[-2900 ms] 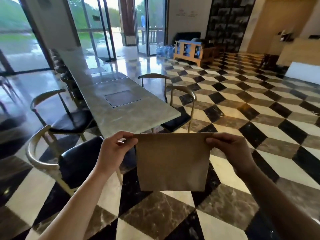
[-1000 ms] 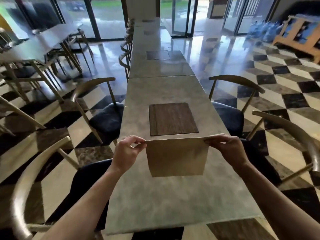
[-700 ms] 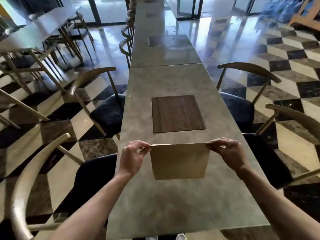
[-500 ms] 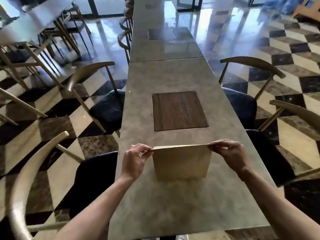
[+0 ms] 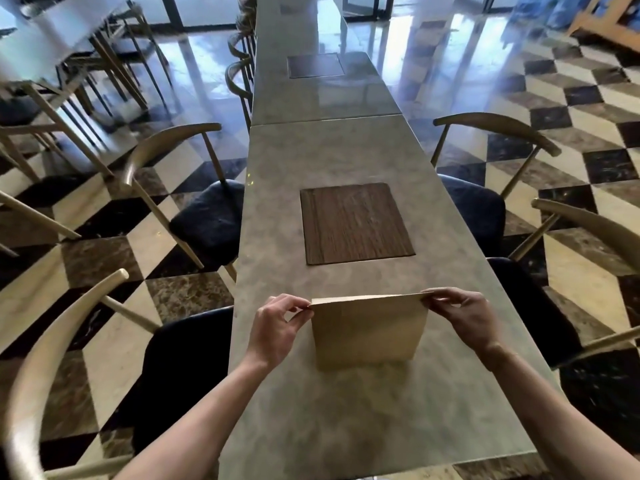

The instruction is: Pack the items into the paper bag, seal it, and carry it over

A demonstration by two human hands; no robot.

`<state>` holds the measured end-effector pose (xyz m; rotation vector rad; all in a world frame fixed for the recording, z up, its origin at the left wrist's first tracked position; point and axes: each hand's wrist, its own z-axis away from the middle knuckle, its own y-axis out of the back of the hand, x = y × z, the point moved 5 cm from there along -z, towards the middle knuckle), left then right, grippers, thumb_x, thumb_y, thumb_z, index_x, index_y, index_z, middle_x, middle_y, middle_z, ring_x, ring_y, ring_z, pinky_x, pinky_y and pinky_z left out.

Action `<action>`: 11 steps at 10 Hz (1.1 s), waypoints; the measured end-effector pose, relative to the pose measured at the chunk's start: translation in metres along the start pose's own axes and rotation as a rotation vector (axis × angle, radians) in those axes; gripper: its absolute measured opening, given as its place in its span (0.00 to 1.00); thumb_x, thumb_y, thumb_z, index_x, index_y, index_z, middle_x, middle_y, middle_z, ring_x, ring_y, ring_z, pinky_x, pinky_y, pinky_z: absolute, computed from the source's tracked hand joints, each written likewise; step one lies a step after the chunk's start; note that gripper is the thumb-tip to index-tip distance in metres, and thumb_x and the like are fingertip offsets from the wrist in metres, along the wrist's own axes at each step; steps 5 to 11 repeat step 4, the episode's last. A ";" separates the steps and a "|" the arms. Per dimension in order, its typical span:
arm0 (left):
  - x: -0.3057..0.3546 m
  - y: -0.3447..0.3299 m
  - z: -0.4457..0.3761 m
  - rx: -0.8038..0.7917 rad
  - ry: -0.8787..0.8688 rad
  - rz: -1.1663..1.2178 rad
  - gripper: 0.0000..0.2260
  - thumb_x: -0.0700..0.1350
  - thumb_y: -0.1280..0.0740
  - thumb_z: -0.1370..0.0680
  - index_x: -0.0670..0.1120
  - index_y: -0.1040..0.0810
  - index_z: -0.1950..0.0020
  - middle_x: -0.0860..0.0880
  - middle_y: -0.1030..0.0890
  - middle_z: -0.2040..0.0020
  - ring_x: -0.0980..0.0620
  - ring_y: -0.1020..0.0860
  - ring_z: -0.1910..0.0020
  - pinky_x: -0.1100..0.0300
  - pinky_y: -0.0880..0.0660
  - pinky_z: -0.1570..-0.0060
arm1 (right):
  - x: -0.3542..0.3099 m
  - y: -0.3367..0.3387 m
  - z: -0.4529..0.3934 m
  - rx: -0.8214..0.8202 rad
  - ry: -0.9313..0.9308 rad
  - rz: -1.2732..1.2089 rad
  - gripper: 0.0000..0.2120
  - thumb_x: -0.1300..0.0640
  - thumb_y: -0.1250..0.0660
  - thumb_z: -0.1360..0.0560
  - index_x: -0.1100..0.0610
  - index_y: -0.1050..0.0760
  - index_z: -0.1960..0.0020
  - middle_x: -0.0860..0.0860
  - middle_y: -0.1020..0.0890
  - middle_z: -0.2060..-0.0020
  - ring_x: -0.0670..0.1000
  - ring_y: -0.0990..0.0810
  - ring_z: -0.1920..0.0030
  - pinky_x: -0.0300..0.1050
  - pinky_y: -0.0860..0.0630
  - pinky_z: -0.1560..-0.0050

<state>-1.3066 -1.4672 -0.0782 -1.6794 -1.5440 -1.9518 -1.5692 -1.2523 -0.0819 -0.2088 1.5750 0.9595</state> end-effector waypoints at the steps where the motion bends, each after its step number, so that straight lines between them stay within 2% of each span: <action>1: 0.005 0.004 0.000 -0.049 -0.032 0.017 0.07 0.41 0.24 0.30 0.48 0.15 0.54 0.57 0.18 0.57 0.57 0.22 0.55 0.60 0.26 0.58 | -0.004 0.002 0.004 -0.002 0.003 0.054 0.08 0.55 0.25 0.30 0.40 0.16 0.58 0.40 0.14 0.62 0.39 0.17 0.59 0.29 0.26 0.59; 2: 0.009 0.009 0.000 -0.074 -0.060 0.024 0.07 0.41 0.24 0.29 0.49 0.15 0.53 0.57 0.18 0.56 0.56 0.22 0.55 0.57 0.24 0.59 | -0.011 0.003 0.009 -0.003 0.002 0.087 0.06 0.50 0.25 0.31 0.40 0.17 0.56 0.39 0.15 0.61 0.39 0.18 0.57 0.33 0.25 0.58; 4: 0.021 0.036 -0.006 -0.075 -0.134 0.086 0.06 0.43 0.25 0.28 0.51 0.16 0.54 0.57 0.18 0.55 0.56 0.21 0.54 0.55 0.22 0.60 | -0.039 0.010 0.027 0.110 0.082 0.127 0.07 0.49 0.26 0.31 0.42 0.17 0.53 0.41 0.15 0.56 0.42 0.18 0.52 0.41 0.22 0.52; 11: 0.021 0.036 -0.006 -0.075 -0.134 0.086 0.06 0.43 0.25 0.28 0.51 0.16 0.54 0.57 0.18 0.55 0.56 0.21 0.54 0.55 0.22 0.60 | -0.039 0.010 0.027 0.110 0.082 0.127 0.07 0.49 0.26 0.31 0.42 0.17 0.53 0.41 0.15 0.56 0.42 0.18 0.52 0.41 0.22 0.52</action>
